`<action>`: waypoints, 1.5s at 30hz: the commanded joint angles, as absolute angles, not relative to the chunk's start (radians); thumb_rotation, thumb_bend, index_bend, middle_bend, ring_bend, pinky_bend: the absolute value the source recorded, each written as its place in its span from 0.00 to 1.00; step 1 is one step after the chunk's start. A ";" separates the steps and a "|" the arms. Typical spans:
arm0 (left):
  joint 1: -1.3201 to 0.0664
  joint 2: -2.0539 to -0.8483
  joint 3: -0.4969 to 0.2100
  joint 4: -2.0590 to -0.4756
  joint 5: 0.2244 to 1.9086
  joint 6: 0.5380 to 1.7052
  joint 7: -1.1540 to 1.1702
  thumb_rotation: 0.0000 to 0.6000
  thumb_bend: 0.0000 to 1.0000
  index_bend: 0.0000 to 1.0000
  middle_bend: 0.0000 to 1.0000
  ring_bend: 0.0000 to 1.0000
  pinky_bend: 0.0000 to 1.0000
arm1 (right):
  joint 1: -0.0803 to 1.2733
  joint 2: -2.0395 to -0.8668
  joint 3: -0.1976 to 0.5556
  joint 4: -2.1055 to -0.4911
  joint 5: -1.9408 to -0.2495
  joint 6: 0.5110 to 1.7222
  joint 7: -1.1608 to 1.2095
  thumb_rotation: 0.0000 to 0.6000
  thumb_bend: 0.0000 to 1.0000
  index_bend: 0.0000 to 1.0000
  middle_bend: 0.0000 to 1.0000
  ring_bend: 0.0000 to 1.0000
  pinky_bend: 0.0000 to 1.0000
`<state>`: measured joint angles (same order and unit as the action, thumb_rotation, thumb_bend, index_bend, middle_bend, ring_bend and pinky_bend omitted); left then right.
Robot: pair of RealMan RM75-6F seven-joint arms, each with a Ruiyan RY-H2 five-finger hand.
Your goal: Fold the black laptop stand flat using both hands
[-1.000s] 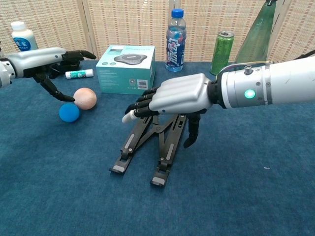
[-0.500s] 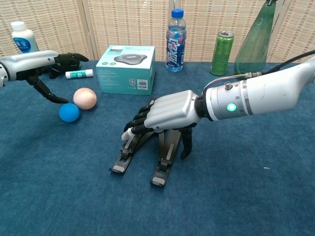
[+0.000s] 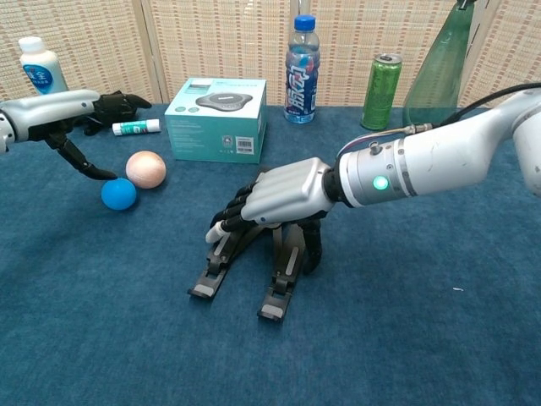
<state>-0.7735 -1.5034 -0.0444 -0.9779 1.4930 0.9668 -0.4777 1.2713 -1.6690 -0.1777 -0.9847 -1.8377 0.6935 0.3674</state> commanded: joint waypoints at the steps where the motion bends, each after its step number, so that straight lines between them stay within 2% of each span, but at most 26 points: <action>1: -0.772 -1.505 -0.045 -0.976 1.495 0.968 -0.479 1.00 0.15 0.00 0.00 0.00 0.02 | 1.273 -1.674 -0.179 -0.977 -1.834 0.698 0.378 1.00 0.00 0.00 0.00 0.00 0.00; 11: -0.767 -1.504 -0.047 -0.974 1.500 0.974 -0.485 1.00 0.15 0.00 0.00 0.00 0.02 | 1.290 -1.694 -0.181 -0.949 -1.821 0.687 0.404 1.00 0.01 0.00 0.05 0.00 0.00; 21: -0.762 -1.501 -0.048 -0.976 1.504 0.978 -0.490 1.00 0.15 0.00 0.00 0.00 0.02 | 1.303 -1.721 -0.184 -0.899 -1.817 0.699 0.457 1.00 0.14 0.01 0.20 0.00 0.00; 25: -0.760 -1.501 -0.049 -0.975 1.505 0.979 -0.492 1.00 0.15 0.00 0.00 0.00 0.02 | 1.308 -1.725 -0.185 -0.889 -1.813 0.705 0.484 1.00 0.17 0.10 0.27 0.00 0.00; 29: -0.759 -1.501 -0.049 -0.974 1.507 0.982 -0.493 1.00 0.15 0.00 0.00 0.00 0.02 | 1.302 -1.733 -0.187 -0.870 -1.820 0.744 0.500 1.00 0.19 0.22 0.38 0.01 0.00; 33: -0.757 -1.501 -0.048 -0.975 1.508 0.983 -0.491 1.00 0.15 0.00 0.00 0.00 0.02 | 1.290 -1.740 -0.192 -0.849 -1.828 0.784 0.513 1.00 0.21 0.34 0.48 0.09 0.00; 36: -0.757 -1.500 -0.049 -0.979 1.509 0.983 -0.490 1.00 0.15 0.00 0.00 0.00 0.02 | 1.285 -1.740 -0.197 -0.840 -1.833 0.801 0.518 1.00 0.21 0.38 0.52 0.13 0.00; 38: -0.758 -1.500 -0.050 -0.981 1.509 0.984 -0.487 1.00 0.15 0.00 0.00 0.00 0.02 | 1.285 -1.734 -0.203 -0.845 -1.837 0.803 0.519 1.00 0.21 0.38 0.50 0.13 0.00; 39: -0.758 -1.499 -0.051 -0.982 1.509 0.984 -0.486 1.00 0.15 0.00 0.00 0.00 0.02 | 1.287 -1.729 -0.205 -0.852 -1.837 0.799 0.520 1.00 0.21 0.36 0.45 0.11 0.00; 41: -0.758 -1.498 -0.053 -0.985 1.507 0.984 -0.484 1.00 0.15 0.00 0.00 0.00 0.02 | 1.291 -1.713 -0.206 -0.875 -1.832 0.783 0.515 1.00 0.20 0.23 0.32 0.06 0.00; 42: -0.758 -1.496 -0.054 -0.989 1.507 0.985 -0.481 1.00 0.15 0.00 0.00 0.00 0.02 | 1.293 -1.702 -0.203 -0.892 -1.828 0.776 0.500 1.00 0.18 0.11 0.20 0.02 0.00; 43: -0.758 -1.494 -0.056 -0.991 1.506 0.986 -0.479 1.00 0.15 0.00 0.00 0.00 0.02 | 1.293 -1.692 -0.200 -0.907 -1.823 0.773 0.487 1.00 0.16 0.04 0.11 0.00 0.00; 45: -0.758 -1.489 -0.059 -1.000 1.504 0.989 -0.474 1.00 0.15 0.00 0.00 0.00 0.02 | 1.286 -1.667 -0.185 -0.948 -1.805 0.772 0.447 1.00 0.13 0.00 0.01 0.00 0.00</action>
<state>-0.7579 -1.4910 -0.0574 -0.9978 1.5052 0.9873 -0.4753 1.2894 -1.6930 -0.1974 -0.9118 -1.8220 0.7792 0.4817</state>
